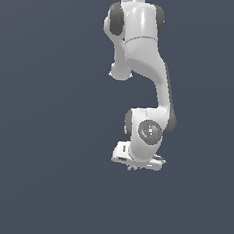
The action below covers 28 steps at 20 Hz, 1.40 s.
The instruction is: Pick up the object and move it to a goal position.
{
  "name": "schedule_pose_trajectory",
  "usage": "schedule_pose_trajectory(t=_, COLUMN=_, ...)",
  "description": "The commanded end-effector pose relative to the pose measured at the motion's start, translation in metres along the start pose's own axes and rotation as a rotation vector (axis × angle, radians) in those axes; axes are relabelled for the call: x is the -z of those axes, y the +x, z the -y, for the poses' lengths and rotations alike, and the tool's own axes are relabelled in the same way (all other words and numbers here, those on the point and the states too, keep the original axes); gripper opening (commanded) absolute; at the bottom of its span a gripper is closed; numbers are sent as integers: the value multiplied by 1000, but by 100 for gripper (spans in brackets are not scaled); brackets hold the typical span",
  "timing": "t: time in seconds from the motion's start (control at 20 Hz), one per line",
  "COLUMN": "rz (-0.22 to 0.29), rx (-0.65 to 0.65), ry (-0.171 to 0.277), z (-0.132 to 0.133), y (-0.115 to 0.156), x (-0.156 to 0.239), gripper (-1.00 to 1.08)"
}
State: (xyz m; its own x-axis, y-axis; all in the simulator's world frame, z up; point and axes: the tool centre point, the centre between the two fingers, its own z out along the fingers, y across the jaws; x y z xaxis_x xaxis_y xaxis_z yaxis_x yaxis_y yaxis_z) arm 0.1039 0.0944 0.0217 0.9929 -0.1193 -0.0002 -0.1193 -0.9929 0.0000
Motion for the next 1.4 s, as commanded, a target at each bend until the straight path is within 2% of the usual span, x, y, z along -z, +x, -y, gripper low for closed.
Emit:
schedule_pose_trajectory(t=0.0, rz=-1, rx=4, ry=0, z=0, y=0, x=2, gripper=-100)
schedule_pose_trajectory(t=0.25, rz=-6, rx=34, ry=3, z=-3, y=0, x=17, gripper=-100)
schedule_pose_trajectory(t=0.55, rz=-18, rx=109, ry=10, z=-11, y=1, x=55, gripper=-100)
schedule_pose_trajectory(t=1.35, rz=-71, rx=435, ry=40, z=-46, y=8, x=218, gripper=-100)
